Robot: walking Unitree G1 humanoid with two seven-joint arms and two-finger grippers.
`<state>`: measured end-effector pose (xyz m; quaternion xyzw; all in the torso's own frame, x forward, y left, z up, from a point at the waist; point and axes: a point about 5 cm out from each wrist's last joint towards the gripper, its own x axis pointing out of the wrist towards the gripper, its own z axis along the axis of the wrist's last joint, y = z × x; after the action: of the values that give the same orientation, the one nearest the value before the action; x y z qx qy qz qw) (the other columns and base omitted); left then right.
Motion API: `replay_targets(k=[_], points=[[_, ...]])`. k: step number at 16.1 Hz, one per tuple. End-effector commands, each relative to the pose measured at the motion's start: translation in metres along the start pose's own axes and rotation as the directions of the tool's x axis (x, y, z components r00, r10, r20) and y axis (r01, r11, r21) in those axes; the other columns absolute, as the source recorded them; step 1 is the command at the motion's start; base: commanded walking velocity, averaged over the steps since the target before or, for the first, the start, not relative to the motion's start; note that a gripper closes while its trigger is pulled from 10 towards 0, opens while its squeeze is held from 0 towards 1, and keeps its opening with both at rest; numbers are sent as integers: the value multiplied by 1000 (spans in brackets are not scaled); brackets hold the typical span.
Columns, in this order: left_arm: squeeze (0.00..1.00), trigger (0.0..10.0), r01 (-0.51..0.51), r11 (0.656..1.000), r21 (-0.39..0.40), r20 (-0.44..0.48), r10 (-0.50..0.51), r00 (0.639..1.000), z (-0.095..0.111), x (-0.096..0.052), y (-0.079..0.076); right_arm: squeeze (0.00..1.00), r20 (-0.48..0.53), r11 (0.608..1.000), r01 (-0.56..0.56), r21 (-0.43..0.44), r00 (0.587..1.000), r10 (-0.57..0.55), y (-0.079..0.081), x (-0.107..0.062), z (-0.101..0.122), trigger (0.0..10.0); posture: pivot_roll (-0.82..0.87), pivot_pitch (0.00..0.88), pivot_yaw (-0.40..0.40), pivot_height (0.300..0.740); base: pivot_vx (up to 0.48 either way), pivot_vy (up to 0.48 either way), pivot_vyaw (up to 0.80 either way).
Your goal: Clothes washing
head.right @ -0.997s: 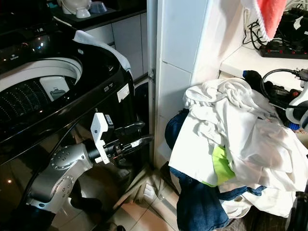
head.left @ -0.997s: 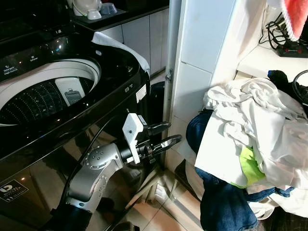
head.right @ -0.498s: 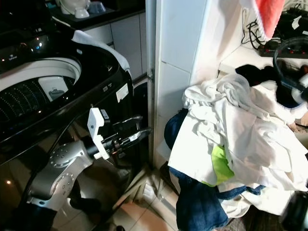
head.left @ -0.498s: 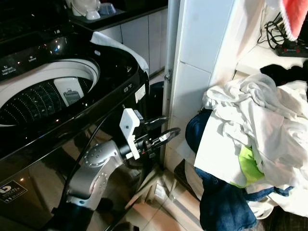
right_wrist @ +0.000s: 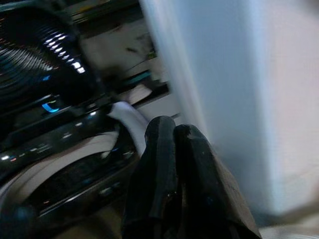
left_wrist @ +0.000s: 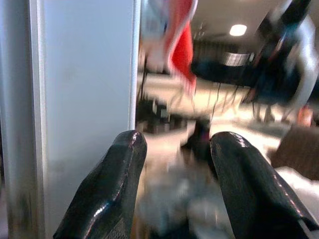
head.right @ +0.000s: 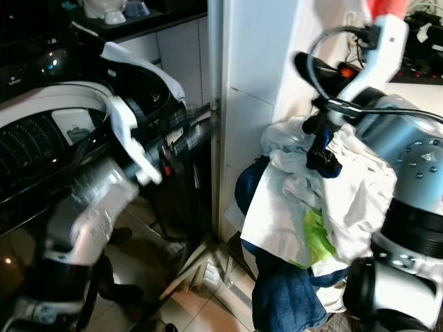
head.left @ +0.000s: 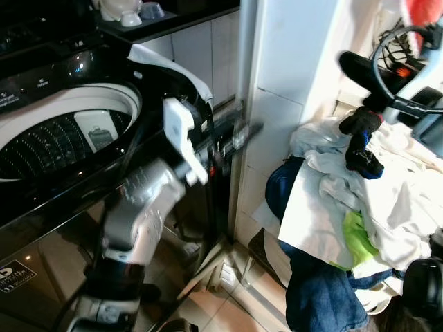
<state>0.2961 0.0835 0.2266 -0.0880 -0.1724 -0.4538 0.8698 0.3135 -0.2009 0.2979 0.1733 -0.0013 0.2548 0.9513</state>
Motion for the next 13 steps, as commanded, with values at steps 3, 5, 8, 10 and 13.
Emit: replay_targets(k=[3,5,8,10,13], points=[[1000,10000,50,998,25,-17,-49,999,8,3,-7,0,-66,1000,3,-28,998,-5,4,2,-11,0,17,0,0,740,0,0,0],[0,10000,35,999,15,-91,-33,995,-5,-4,-9,0,-112,983,121,-135,984,-137,-8,-5,-16,9255,16,0,6,740,0,0,0],[0,10000,47,999,-9,-160,-47,986,-18,-15,-9,1000,-66,883,351,-311,919,-388,-28,-18,-10,10000,-11,0,19,740,0,0,0],[0,10000,35,999,-11,-169,-36,985,-20,-19,-7,1000,-2,815,438,-380,881,-474,-31,-22,-5,10000,-20,0,26,740,0,0,0],[0,10000,33,999,-25,-170,-36,985,-20,-22,-5,1000,32,808,473,-351,869,-494,-31,-21,-3,10000,-33,0,33,740,0,0,0]])
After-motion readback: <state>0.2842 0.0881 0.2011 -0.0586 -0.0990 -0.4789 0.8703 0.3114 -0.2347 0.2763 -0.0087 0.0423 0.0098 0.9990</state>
